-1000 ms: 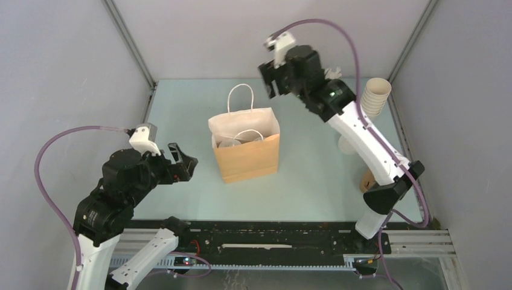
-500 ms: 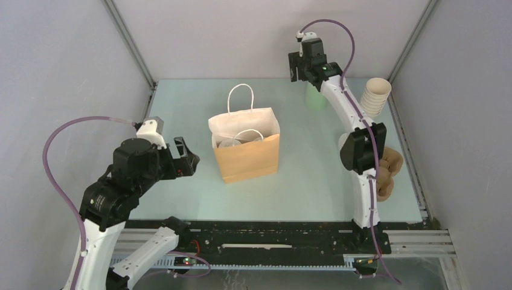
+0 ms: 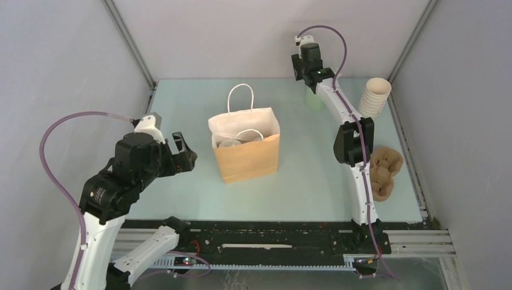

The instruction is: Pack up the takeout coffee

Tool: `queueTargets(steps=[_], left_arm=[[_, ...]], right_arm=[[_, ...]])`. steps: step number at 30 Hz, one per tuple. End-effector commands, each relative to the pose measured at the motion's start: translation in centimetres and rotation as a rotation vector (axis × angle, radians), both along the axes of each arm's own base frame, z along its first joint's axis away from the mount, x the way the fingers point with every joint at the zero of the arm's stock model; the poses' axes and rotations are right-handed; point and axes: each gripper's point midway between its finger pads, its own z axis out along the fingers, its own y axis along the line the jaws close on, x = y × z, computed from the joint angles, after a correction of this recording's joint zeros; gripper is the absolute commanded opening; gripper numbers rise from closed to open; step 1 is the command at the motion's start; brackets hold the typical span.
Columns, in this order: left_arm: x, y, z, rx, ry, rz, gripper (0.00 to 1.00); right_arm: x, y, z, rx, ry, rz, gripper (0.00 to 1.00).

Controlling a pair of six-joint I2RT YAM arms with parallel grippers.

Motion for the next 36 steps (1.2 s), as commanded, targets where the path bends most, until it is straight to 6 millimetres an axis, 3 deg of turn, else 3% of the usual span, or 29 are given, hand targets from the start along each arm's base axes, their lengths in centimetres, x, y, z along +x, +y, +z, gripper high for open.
queueTargets(steps=[1, 6, 10, 12, 15, 19, 24, 30, 34, 36], left_arm=[[0.3, 0.5, 1.7, -0.008, -0.031, 0.041, 0.95], [0.2, 0.7, 1.7, -0.001, -0.02, 0.044, 0.95], [0.1, 0.5, 1.7, 0.001, -0.014, 0.033, 0.95], [0.1, 0.4, 1.7, 0.0, -0.015, 0.025, 0.95], [0.0, 0.2, 1.9, -0.005, -0.022, 0.009, 0.95], [-0.3, 0.0, 2.1, -0.016, -0.052, -0.022, 0.95], [-0.5, -0.8, 2.4, -0.051, -0.115, -0.073, 0.95], [-1.6, -1.5, 2.1, -0.095, -0.158, -0.132, 0.95], [-2.0, -2.1, 2.1, -0.12, -0.172, -0.166, 0.95], [-2.0, -2.2, 2.2, -0.124, -0.171, -0.172, 0.95]], right_arm=[[2.8, -0.7, 3.7, -0.022, -0.167, -0.014, 0.64], [4.0, -0.6, 3.8, -0.034, -0.219, -0.013, 0.5], [4.5, -1.3, 3.8, -0.055, -0.236, -0.028, 0.25], [4.3, -1.3, 4.6, -0.062, -0.247, -0.025, 0.15], [3.1, -1.0, 7.8, -0.054, -0.27, -0.009, 0.07], [-1.0, -0.2, 15.0, -0.028, -0.325, 0.0, 0.05], [-7.3, 1.2, 21.3, -0.044, -0.371, 0.021, 0.05], [-13.4, 2.0, 26.5, -0.035, -0.419, 0.068, 0.06], [-15.0, 1.5, 29.8, 0.026, -0.479, 0.089, 0.06], [-16.3, 2.2, 31.0, 0.041, -0.472, 0.124, 0.06]])
